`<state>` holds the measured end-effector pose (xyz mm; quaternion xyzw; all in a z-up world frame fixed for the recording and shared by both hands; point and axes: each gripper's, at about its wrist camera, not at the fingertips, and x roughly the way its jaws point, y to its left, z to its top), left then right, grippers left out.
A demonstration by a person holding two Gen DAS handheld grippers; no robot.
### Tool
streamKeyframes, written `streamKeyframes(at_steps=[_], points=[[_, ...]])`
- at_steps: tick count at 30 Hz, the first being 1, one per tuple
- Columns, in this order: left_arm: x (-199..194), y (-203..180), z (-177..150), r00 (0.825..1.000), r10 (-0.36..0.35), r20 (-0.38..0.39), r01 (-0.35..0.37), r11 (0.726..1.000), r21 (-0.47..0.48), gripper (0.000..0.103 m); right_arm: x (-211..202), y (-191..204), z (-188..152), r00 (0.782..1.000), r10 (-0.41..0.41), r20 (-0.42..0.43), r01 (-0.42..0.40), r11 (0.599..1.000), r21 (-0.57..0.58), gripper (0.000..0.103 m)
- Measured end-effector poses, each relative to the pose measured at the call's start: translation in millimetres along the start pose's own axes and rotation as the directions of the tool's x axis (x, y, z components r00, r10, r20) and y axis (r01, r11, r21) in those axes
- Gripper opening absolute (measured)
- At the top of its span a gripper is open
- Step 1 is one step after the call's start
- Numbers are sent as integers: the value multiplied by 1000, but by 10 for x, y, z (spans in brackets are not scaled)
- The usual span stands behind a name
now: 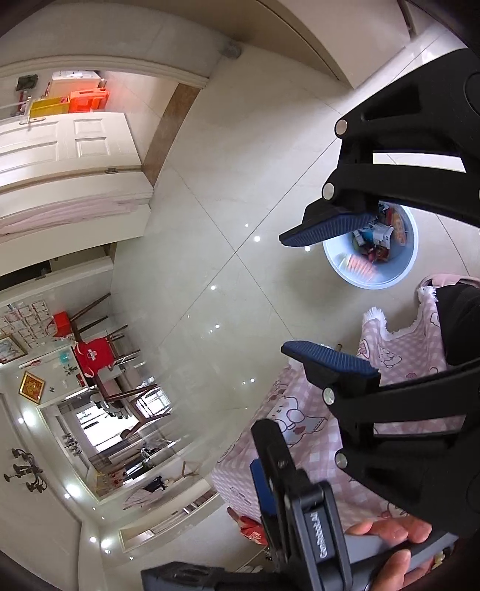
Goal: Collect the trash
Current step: 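Move both open tools back over the rug toward the newspaper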
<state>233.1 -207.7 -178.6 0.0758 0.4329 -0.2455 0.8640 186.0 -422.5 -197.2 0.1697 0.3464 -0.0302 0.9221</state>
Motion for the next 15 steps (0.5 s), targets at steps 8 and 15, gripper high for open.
streamKeyframes(at_steps=[8,15], points=[[-166,167,-57,1000,5,17,-5,1000,-6,78,-140,163,5,999,33,12,-33,999,-18,53],[-520,564,-199,997,37,61,-34,998,-48,78,-262,672,32,991,135,10,-133,988,-84,53]])
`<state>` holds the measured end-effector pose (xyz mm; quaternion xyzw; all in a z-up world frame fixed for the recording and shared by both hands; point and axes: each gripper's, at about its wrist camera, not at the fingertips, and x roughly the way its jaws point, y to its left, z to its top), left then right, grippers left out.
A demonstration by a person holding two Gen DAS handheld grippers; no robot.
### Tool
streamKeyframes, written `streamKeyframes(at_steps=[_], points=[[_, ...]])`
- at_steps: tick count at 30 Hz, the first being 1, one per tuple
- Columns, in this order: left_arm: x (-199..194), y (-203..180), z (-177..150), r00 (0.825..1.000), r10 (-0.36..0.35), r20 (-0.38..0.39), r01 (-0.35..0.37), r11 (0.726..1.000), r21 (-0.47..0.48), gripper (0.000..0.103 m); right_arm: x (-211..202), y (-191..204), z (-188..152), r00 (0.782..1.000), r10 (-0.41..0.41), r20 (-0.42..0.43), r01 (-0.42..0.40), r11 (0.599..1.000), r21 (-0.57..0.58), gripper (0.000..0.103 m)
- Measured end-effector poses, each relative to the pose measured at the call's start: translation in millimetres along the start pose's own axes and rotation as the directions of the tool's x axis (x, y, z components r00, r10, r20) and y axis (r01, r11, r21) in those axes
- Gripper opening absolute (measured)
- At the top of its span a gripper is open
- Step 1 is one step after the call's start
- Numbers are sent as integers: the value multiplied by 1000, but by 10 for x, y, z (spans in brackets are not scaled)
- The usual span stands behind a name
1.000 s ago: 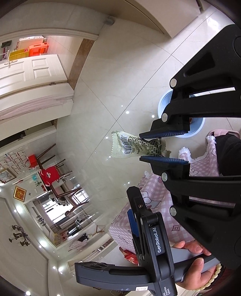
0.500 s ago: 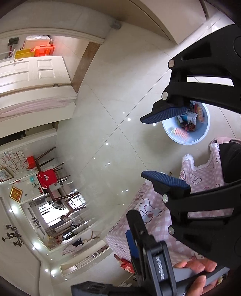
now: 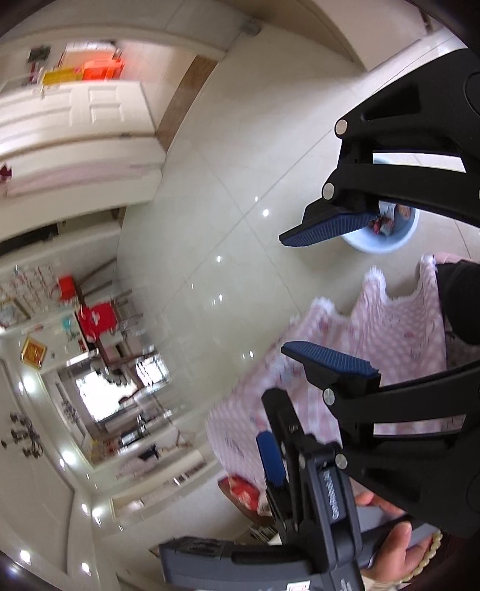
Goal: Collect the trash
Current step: 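Move both open tools back over the rug toward the newspaper, then grasp the folded newspaper with the left tool and lift it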
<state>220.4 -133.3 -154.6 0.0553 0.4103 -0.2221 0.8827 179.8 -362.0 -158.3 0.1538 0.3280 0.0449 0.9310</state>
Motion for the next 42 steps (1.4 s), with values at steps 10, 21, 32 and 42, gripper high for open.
streamKeyframes(at_steps=[10,21,32,42], points=[[-677,1185,-258,988,138,69,-130,985,-114,82,256,1193,8,984,167,-64,-174,976,-133,53],[-1019,2674,-784,895,445,-34,-446,888,-114,83,901,2420,-106,943,263,-202,-306,926,-222,54],[-818,3320,-977,880,460,-116,-474,868,-150,84,1398,3093,-129,923,270,-274,-342,901,-266,56],[-711,3573,-858,920,378,-107,-391,905,-167,81,1622,3311,-74,918,275,-286,-351,898,-265,58]])
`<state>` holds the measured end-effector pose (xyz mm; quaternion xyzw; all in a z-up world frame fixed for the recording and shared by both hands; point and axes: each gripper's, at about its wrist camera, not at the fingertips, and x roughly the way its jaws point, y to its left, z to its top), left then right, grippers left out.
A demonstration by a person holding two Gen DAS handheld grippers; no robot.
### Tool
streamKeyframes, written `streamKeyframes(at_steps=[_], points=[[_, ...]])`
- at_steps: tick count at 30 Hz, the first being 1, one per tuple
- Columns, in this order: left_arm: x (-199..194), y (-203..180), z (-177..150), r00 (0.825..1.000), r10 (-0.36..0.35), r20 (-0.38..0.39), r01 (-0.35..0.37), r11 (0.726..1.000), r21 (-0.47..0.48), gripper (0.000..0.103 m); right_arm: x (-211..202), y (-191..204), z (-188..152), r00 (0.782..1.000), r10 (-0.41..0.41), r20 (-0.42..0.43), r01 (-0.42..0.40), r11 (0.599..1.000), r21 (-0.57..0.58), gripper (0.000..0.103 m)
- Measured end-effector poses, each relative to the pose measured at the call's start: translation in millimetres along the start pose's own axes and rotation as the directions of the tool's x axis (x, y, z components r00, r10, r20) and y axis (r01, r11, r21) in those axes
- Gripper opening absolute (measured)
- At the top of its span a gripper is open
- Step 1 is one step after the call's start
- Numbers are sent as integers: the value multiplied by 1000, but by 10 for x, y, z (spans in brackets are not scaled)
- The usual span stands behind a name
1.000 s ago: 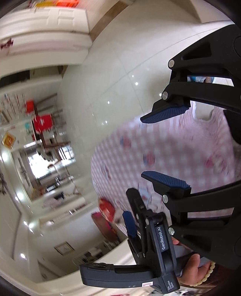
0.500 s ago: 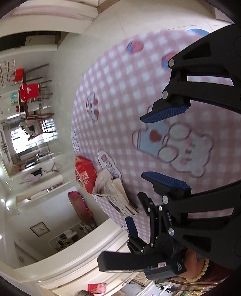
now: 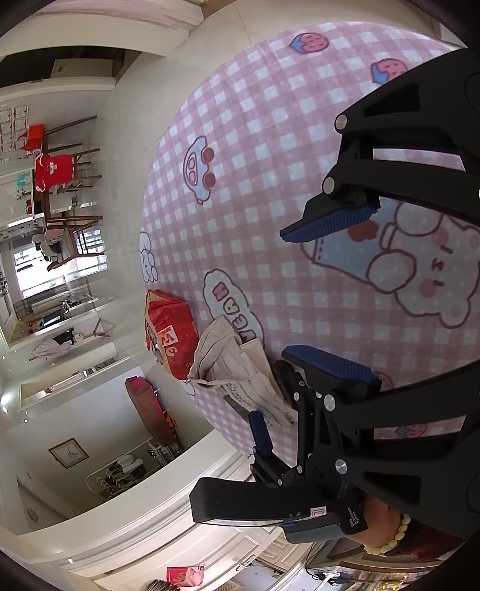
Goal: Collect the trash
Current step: 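Grasp the folded newspaper with the left tool and lift it, then grasp the red paper snack bag with the right tool while the left holds the newspaper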
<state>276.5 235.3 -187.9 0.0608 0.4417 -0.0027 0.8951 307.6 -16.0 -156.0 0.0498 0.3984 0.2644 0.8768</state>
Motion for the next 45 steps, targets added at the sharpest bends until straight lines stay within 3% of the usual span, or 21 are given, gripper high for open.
streamKeyframes(at_steps=[2,6,7,11,14,18,24,29,32,39,41,43,45], points=[[-12,23,-4,1000,15,1,-15,1000,-2,67,20,29,21,1000,1,-1,-1,1000,-5,58],[-58,102,-29,1000,27,3,-27,1000,8,56,53,78,57,1000,9,0,-9,1000,-12,59],[-72,100,-35,1000,25,6,-25,1000,18,49,59,91,66,1000,11,1,-11,1000,-14,59],[-202,39,-41,999,15,45,-17,999,42,26,71,138,89,1000,15,2,-15,1000,-19,60],[-343,110,-13,996,-2,87,1,1000,11,17,68,157,125,1000,15,5,-15,1000,-27,60],[-598,352,0,984,-32,173,50,994,-100,11,71,166,199,1000,21,13,-21,999,-25,60],[-928,577,46,947,56,316,23,971,-238,2,210,202,369,999,21,24,-20,999,-33,60],[-848,700,142,937,47,346,68,947,-313,2,445,210,523,999,37,31,-36,999,-23,63],[-806,779,186,925,79,373,69,928,-366,2,636,191,632,999,34,28,-33,999,-12,63],[-810,981,172,902,210,378,-22,895,-445,2,1155,139,883,1000,3,30,-3,1000,-15,65],[-781,978,160,900,245,360,-63,892,-448,2,1287,155,962,999,10,36,-9,1000,-19,67],[-750,983,157,908,235,346,-63,895,-442,2,1405,184,1028,999,11,36,-10,999,-35,73],[-763,974,154,904,247,348,-76,896,-438,2,1523,218,1114,999,18,28,-16,999,-50,75]])
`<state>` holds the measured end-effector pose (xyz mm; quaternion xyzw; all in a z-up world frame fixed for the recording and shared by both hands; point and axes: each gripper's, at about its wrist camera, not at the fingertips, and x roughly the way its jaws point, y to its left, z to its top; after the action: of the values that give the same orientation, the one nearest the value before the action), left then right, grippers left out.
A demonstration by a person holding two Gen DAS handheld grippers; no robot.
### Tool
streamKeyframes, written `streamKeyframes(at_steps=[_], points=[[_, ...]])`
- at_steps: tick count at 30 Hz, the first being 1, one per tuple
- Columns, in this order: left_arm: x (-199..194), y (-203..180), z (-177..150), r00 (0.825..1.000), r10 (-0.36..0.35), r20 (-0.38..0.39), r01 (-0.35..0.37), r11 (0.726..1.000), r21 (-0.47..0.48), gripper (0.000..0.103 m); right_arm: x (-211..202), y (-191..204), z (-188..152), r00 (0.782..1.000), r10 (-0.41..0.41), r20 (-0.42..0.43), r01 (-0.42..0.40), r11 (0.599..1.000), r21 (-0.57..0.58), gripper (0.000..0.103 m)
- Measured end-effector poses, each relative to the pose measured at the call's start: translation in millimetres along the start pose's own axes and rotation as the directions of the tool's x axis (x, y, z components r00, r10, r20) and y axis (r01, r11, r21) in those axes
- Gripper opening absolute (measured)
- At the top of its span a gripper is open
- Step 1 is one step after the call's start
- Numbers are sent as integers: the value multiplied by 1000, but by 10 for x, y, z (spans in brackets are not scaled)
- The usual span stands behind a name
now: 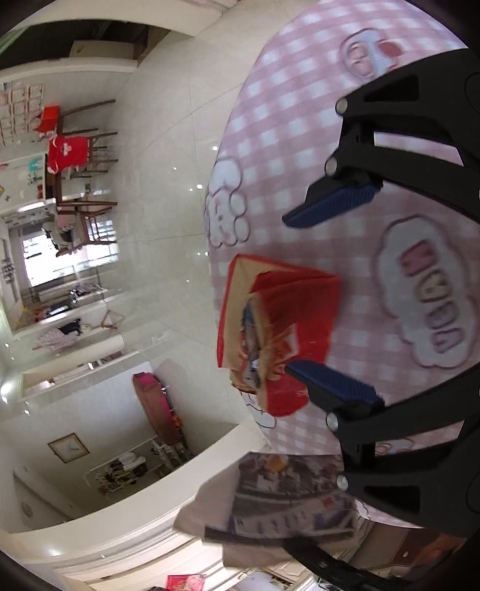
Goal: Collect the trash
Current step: 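Grasp the red paper snack bag with the right tool while the left holds the newspaper, then carry newspaper and red bag over the blue bucket and open both tools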
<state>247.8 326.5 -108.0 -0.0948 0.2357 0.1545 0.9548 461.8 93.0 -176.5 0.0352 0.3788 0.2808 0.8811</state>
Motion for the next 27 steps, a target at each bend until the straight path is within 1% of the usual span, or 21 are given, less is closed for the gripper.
streamKeyframes(at_steps=[2,3,5,6,7,12,14,16,19,21,23,25,27], points=[[2,-12,1,1000,-11,0,11,1000,1,2,79,4,77,1000,18,3,-18,1000,5,77],[11,-30,-6,1000,-20,-1,20,1000,10,2,128,15,105,1000,23,-11,-23,1000,1,79],[2,-68,-28,1000,-21,1,21,999,33,2,246,23,130,998,36,-59,-36,999,4,79],[1,-85,-34,1000,-28,1,28,999,37,2,277,22,136,996,51,-73,-51,999,9,67],[-1,-98,-39,999,-36,-1,36,998,43,2,280,38,147,995,57,-76,-57,998,6,65],[4,-116,-50,998,-57,-6,57,997,57,3,171,171,70,997,11,-72,-16,998,-68,60],[1,-112,-61,998,-69,-7,70,996,56,3,47,222,-9,999,-12,-43,8,996,-93,60],[-7,-110,-43,995,-96,-12,97,994,51,3,-117,203,-73,1000,7,-28,-9,998,-64,60],[-69,-197,-40,991,-132,-20,133,989,62,2,-383,133,-170,1000,-9,-5,9,998,-57,60],[-143,-292,-45,983,-181,-38,183,982,54,2,-646,30,-249,1000,-22,16,23,999,-46,60],[-234,-399,-67,978,-205,-44,207,977,56,2,-947,-83,-361,998,-52,37,53,998,-37,60],[-392,-565,-99,970,-238,-48,241,968,66,2,-1240,-207,-480,995,-81,62,82,996,-21,60],[-540,-771,-115,960,-276,-53,280,957,75,2,-1524,-325,-607,992,-93,84,92,996,7,60]])
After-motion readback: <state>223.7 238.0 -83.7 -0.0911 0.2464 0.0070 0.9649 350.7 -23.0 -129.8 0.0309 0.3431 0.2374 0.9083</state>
